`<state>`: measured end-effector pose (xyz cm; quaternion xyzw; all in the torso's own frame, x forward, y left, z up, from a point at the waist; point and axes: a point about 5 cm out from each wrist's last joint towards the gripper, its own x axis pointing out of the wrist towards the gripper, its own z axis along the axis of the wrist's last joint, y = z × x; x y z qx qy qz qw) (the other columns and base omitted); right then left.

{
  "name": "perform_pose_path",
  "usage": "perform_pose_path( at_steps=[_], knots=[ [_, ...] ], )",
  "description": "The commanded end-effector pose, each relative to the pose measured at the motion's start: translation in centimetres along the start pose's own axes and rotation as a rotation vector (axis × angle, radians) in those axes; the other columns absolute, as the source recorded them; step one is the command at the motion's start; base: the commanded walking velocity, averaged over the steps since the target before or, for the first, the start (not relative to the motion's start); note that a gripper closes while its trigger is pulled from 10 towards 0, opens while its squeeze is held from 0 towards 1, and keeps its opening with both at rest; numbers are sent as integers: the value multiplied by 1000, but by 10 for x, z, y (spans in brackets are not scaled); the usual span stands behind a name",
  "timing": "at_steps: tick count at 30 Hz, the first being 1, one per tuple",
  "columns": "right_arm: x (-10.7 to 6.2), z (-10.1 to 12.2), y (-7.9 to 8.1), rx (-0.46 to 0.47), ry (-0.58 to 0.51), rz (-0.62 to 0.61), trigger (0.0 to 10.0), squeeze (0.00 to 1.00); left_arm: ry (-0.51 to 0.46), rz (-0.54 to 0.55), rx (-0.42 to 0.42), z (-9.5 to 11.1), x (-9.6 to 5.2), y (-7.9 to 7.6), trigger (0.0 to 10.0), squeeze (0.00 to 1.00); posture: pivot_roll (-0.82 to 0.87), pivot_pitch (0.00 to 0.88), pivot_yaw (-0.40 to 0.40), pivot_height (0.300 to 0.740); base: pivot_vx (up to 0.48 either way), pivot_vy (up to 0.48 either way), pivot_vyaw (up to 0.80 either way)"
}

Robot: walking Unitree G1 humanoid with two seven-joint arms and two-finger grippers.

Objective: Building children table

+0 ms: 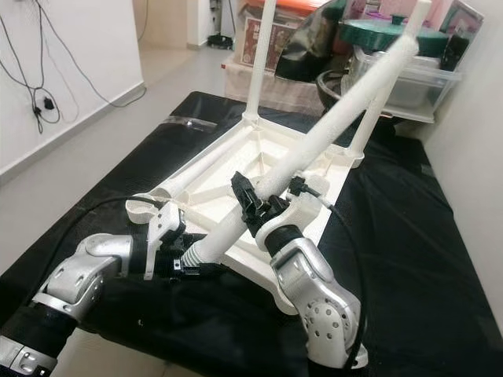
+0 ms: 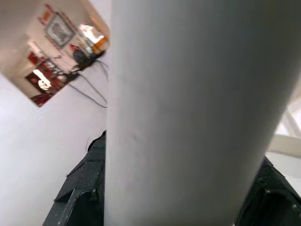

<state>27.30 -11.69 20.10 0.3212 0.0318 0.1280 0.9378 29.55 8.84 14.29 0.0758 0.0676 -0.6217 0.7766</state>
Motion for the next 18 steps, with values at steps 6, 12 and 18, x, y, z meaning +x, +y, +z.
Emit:
perform_pose_path(
  at_steps=[6, 12, 18],
  knots=[
    [1, -8, 2, 17, 31, -33, 10000, 0, 16, -35, 43, -1, 10, -6, 10000, 0, 116, 0, -106, 740, 0, 0, 0],
    [1, -6, 8, 45, 14, -1, 0, 0, 23, -32, 54, -2, 11, -4, 10000, 0, 115, 0, -103, 740, 0, 0, 0],
    [0, -6, 10, 58, 17, 12, 0, 0, 22, -27, 57, -2, 12, -2, 10000, 0, 113, 0, -102, 740, 0, 0, 0]
  ],
)
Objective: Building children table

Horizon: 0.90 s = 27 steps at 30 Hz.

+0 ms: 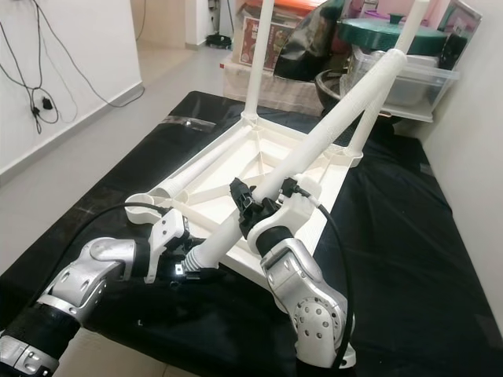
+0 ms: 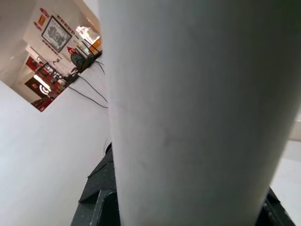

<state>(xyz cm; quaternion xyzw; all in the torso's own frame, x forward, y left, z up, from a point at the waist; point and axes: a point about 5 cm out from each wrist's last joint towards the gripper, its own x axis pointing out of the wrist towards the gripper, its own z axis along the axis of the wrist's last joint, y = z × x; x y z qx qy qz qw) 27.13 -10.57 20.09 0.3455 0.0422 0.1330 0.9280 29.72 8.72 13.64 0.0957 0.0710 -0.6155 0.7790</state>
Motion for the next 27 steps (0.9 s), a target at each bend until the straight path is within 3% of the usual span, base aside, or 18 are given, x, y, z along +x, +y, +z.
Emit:
perform_pose_path(
  at_steps=[1, 6, 7, 9, 10, 14, 20, 24, 26, 27],
  knots=[
    [-2, 0, 2, 4, 2, 11, 0, 0, -12, -38, 35, 5, 9, -3, 10000, 0, 113, 0, -103, 740, 0, 0, 0],
    [-2, -1, 2, 4, 5, 15, 0, 0, -17, -26, 50, 5, 10, -2, 10000, 0, 115, 0, -104, 740, 0, 0, 0],
    [-2, -1, 2, 2, 4, 15, 0, 0, -22, -15, 53, 6, 10, -1, 10000, 953, 115, 0, -103, 740, 0, 0, 0],
    [-2, -1, 2, 1, 4, 15, 0, 0, -26, -8, 55, 6, 9, 0, 10000, 953, 115, 0, -103, 740, 0, 0, 0],
    [-2, 0, 2, -1, 2, 14, 0, 0, -31, 15, 51, 6, 9, 2, 10000, 1000, 116, 0, -103, 740, 0, 0, 0],
    [-2, 2, -1, -18, -9, 8, 0, 0, -69, 64, 35, 10, 8, 9, 10000, 1000, 116, 0, -103, 740, 0, 0, 0],
    [-4, 18, -16, -79, -38, -11, 0, 0, -163, 11, -8, 20, 2, 4, 10000, 1000, 116, 0, -105, 740, 0, 0, 0],
    [-7, 38, -29, -158, -55, 13, 0, 0, -186, -51, -59, 22, -7, -1, 10000, 1000, 115, 0, -106, 740, 0, 0, 0],
    [-11, 60, -45, -262, -57, 27, 0, 0, -192, -76, -79, 20, -14, -4, 10000, 1000, 114, 0, -109, 740, 0, 0, 0],
    [-13, 73, -55, -308, -54, 21, 0, 0, -209, -86, -92, 22, -17, -6, 10000, 0, 113, 0, -112, 740, 0, 0, 0]
  ],
)
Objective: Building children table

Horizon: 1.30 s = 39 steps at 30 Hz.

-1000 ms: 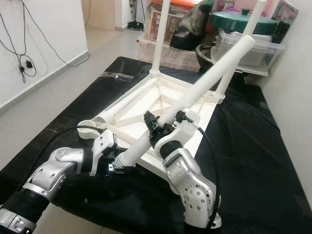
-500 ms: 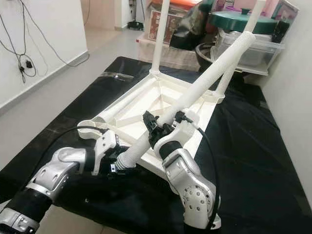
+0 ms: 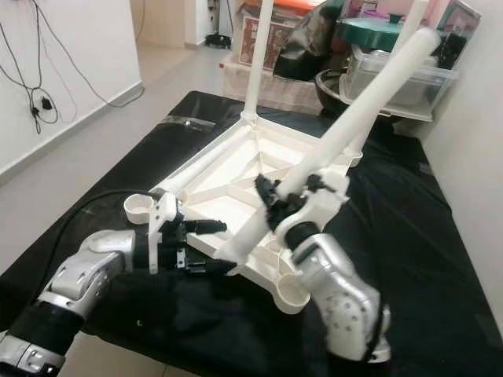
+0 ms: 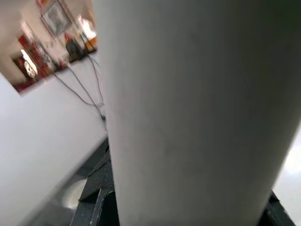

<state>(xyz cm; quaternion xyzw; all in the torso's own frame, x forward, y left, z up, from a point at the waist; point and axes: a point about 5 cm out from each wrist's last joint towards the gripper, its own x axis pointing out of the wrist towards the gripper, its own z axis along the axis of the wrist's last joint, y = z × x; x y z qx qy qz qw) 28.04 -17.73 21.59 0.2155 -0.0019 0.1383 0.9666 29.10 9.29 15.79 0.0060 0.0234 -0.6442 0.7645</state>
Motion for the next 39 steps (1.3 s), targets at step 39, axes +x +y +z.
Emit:
perform_pose_path(
  at_steps=[39],
  knots=[
    [-40, 22, -36, -389, 223, 462, 0, 0, 29, 392, -60, -15, -52, 22, 10000, 0, 141, 0, -135, 740, 0, 0, 0]
  ],
)
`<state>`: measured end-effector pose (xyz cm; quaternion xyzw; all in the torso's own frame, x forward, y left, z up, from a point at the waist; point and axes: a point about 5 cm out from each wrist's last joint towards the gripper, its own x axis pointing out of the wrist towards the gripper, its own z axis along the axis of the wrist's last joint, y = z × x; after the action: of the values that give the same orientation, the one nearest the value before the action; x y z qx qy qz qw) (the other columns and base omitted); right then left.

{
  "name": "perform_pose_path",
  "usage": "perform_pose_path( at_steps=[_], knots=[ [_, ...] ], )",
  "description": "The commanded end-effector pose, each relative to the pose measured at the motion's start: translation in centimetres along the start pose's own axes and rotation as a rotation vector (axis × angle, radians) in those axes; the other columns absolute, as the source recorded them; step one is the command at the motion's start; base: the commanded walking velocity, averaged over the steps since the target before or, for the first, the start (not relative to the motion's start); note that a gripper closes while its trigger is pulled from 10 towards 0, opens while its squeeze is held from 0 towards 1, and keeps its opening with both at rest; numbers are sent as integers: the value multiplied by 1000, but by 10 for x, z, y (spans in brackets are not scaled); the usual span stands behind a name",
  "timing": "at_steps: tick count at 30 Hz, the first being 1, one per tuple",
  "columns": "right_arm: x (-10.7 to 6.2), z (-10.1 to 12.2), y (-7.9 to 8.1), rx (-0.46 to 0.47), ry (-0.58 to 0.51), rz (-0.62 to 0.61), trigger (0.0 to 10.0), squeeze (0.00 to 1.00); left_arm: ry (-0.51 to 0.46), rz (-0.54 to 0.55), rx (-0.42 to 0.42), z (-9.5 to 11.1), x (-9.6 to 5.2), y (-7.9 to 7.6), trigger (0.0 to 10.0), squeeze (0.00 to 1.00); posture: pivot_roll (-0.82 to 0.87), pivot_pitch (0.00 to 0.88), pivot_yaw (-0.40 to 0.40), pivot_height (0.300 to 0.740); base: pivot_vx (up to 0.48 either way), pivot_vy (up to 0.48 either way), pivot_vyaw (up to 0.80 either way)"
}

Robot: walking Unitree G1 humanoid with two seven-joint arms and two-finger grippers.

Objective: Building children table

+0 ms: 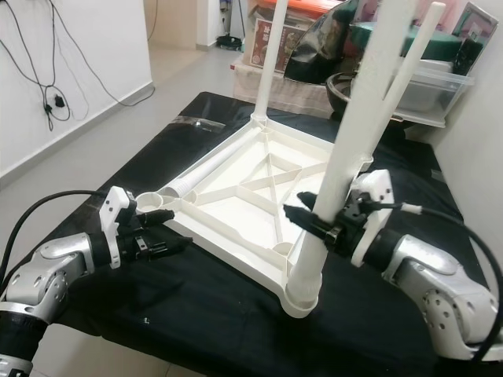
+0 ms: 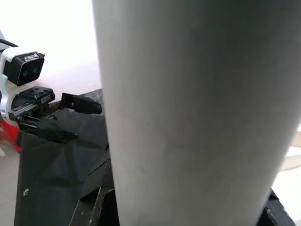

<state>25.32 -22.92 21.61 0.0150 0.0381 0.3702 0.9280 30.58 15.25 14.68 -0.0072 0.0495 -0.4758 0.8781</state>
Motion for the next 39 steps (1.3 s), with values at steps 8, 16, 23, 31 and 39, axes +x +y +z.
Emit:
perform_pose_path(
  at_steps=[8, 16, 23, 31, 39],
  knots=[
    [1, -3, 2, -64, 17, 17, 0, 0, 11, -5, 8, -3, 3, -3, 10000, 0, 140, 0, -134, 740, 0, 0, 0],
    [6, -7, 16, -117, 8, 45, 0, 0, 9, -6, 4, -5, 5, -4, 10000, 0, 135, 0, -126, 740, 0, 0, 0],
    [16, -15, 25, -167, -29, 46, 0, 0, 5, -1, 5, -4, 7, -2, 10000, 0, 139, 0, -125, 740, 0, 0, 0],
    [19, -29, 36, -147, -42, 76, 0, 0, 3, -2, -1, -5, 8, -3, 10000, 0, 144, 0, -126, 740, 0, 0, 0],
    [14, -37, 36, -126, -65, 64, 0, 0, 4, 0, -8, -5, 8, -2, 10000, 0, 146, 0, -122, 740, 0, 0, 0]
  ],
)
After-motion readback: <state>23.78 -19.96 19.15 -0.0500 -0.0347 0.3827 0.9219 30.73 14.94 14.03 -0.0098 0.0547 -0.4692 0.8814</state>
